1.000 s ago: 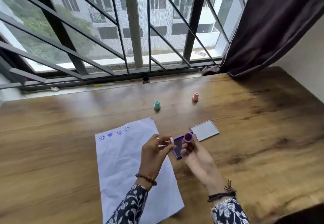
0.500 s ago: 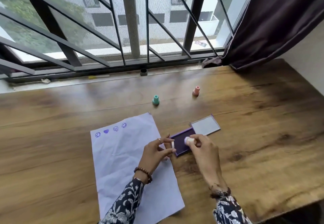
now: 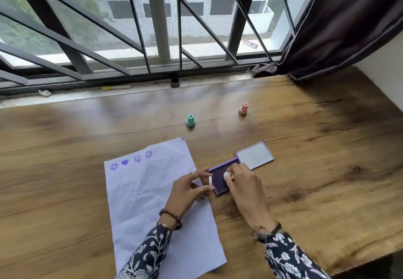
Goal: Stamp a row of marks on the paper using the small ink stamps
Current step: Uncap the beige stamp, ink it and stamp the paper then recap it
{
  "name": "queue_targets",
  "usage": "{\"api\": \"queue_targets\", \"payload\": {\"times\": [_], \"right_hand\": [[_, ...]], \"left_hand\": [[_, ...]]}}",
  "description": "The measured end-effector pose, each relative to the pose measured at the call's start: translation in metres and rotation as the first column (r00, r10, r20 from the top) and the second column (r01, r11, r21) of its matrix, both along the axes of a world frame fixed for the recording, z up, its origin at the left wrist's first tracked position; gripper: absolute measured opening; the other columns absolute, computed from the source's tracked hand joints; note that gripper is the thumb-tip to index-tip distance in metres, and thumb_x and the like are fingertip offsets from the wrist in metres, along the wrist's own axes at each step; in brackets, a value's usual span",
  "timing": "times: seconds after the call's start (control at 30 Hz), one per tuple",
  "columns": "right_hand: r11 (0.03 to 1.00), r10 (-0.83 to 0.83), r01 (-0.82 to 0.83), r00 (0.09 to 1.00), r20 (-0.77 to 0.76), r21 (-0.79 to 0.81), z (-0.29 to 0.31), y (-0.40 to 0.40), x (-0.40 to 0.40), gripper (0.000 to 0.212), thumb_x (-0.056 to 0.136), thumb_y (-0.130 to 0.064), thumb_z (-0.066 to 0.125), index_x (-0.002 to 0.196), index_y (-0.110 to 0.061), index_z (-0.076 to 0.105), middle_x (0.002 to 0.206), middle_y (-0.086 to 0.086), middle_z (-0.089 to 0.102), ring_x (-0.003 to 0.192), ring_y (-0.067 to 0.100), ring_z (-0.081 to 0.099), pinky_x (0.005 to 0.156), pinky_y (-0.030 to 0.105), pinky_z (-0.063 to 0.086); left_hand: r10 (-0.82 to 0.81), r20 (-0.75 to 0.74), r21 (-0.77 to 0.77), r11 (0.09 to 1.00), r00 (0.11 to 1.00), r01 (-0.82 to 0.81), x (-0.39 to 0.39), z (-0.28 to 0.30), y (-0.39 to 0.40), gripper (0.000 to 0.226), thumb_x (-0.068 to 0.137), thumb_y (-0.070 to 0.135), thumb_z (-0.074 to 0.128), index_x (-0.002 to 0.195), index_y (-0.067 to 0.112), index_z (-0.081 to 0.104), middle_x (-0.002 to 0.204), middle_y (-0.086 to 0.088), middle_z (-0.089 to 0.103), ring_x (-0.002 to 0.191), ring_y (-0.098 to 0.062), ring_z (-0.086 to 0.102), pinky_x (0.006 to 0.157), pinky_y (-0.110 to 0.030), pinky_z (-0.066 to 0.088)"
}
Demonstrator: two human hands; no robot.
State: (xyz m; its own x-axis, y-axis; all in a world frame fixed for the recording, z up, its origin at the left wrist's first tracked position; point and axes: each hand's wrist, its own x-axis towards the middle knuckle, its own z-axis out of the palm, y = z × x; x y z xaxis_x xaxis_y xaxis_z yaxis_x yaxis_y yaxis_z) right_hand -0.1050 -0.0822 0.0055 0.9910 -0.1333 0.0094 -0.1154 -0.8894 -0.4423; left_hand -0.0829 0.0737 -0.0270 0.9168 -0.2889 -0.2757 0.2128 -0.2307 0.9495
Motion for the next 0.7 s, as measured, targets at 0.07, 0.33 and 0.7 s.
{"api": "queue_targets", "payload": {"times": [0.07, 0.33, 0.7], "right_hand": [[0.999, 0.033, -0.035, 0.998, -0.06, -0.034, 0.006, 0.004, 0.016, 0.013, 0.089, -0.013, 0.051, 0.089, -0.004, 0.06, 0.093, 0.014, 0.064, 0.086, 0.031, 0.061, 0.068, 0.035, 0.045], [0.99, -0.102, 0.127, 0.943, -0.316, 0.061, 0.004, -0.024, 0.038, 0.017, 0.066, -0.009, 0.064, 0.061, 0.007, 0.061, 0.064, 0.031, 0.06, 0.065, 0.035, 0.062, 0.055, 0.031, 0.044], [0.422, -0.06, 0.28, 0.958, -0.282, 0.862, 0.012, 0.066, 0.06, 0.005, 0.072, -0.016, 0.077, 0.072, -0.012, 0.073, 0.078, 0.004, 0.072, 0.073, 0.01, 0.067, 0.073, 0.019, 0.056]], "left_hand": [[0.021, 0.026, 0.001, 1.0, 0.999, -0.021, 0.003, 0.003, 0.004, 0.022, 0.071, 0.006, 0.075, 0.088, 0.018, 0.068, 0.121, 0.008, 0.058, 0.054, -0.005, 0.065, 0.054, -0.016, 0.054], [0.01, 0.174, 0.106, 0.994, 0.985, -0.028, 0.003, 0.006, 0.017, 0.025, 0.074, 0.009, 0.072, 0.096, 0.022, 0.068, 0.121, -0.001, 0.064, 0.094, -0.011, 0.062, 0.084, -0.01, 0.046], [-0.038, 0.254, 0.329, 0.943, 0.967, -0.05, 0.021, -0.001, 0.103, 0.024, 0.088, 0.015, 0.056, 0.112, 0.018, 0.057, 0.113, 0.012, 0.054, 0.113, -0.018, 0.045, 0.105, -0.028, 0.026]]}}
